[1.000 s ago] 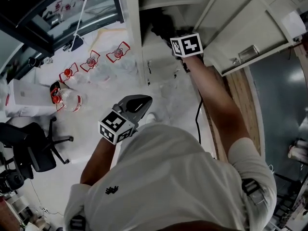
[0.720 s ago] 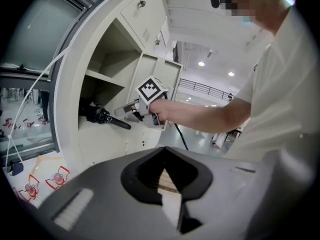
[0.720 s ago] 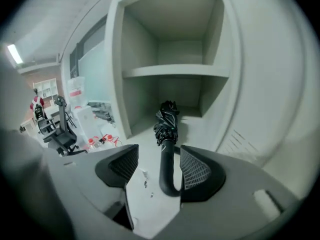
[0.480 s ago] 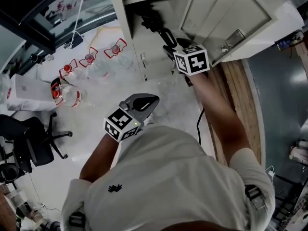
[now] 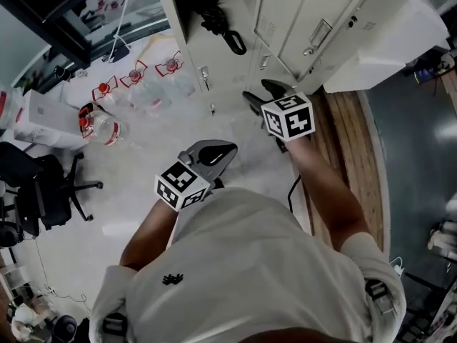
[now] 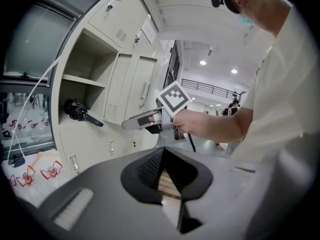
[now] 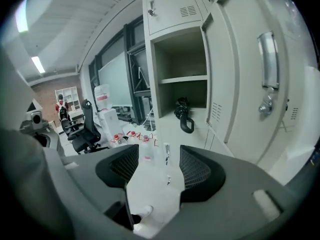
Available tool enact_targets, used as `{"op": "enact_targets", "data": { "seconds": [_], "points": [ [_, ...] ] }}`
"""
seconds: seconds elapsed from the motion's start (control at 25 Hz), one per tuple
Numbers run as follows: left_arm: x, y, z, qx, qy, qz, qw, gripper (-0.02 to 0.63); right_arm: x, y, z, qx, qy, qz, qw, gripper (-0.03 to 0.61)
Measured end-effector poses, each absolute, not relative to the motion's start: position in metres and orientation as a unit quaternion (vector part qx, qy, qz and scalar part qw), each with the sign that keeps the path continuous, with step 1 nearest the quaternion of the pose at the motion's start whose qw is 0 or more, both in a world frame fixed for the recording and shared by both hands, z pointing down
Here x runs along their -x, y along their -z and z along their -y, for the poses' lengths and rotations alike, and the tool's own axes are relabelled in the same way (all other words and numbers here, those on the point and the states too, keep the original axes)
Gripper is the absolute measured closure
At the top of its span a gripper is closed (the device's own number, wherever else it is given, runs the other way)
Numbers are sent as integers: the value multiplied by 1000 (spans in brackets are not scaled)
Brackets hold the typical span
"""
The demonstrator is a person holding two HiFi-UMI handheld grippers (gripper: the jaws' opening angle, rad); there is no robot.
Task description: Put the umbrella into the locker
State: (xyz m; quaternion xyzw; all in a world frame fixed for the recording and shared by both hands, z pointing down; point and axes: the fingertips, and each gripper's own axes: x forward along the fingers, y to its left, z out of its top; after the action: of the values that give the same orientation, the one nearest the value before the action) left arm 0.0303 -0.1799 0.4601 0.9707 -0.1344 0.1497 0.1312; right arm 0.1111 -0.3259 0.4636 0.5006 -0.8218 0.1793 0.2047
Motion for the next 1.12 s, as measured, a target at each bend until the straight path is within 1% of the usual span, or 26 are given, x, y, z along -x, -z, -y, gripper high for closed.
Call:
{"op": "enact_targets", "data": {
  "seconds": [0.4,0.56,0.64,0.72,0.88,1.12],
  "points": [
    [-45,-464,103,-964,-147,180,131,557,-119,-491,188,-451,-201,848,193,351],
    [-48,-471,77,-960,-158,196,125,557,-124,-492,142,-436,-193,859,186,394],
    [-48,-475,65,-958,-155,201,133,558,-126,-493,121,-433,-197,861,179,414],
    [-47,-477,56,-955,-145,210,150,558,-128,-494,101,-430,-203,863,171,416],
    [-44,-481,46,-947,-139,230,175,558,-134,-497,70,-428,-208,864,166,441],
    [-49,-481,36,-945,-143,237,174,558,-150,-502,45,-444,-219,856,152,471]
  ]
}}
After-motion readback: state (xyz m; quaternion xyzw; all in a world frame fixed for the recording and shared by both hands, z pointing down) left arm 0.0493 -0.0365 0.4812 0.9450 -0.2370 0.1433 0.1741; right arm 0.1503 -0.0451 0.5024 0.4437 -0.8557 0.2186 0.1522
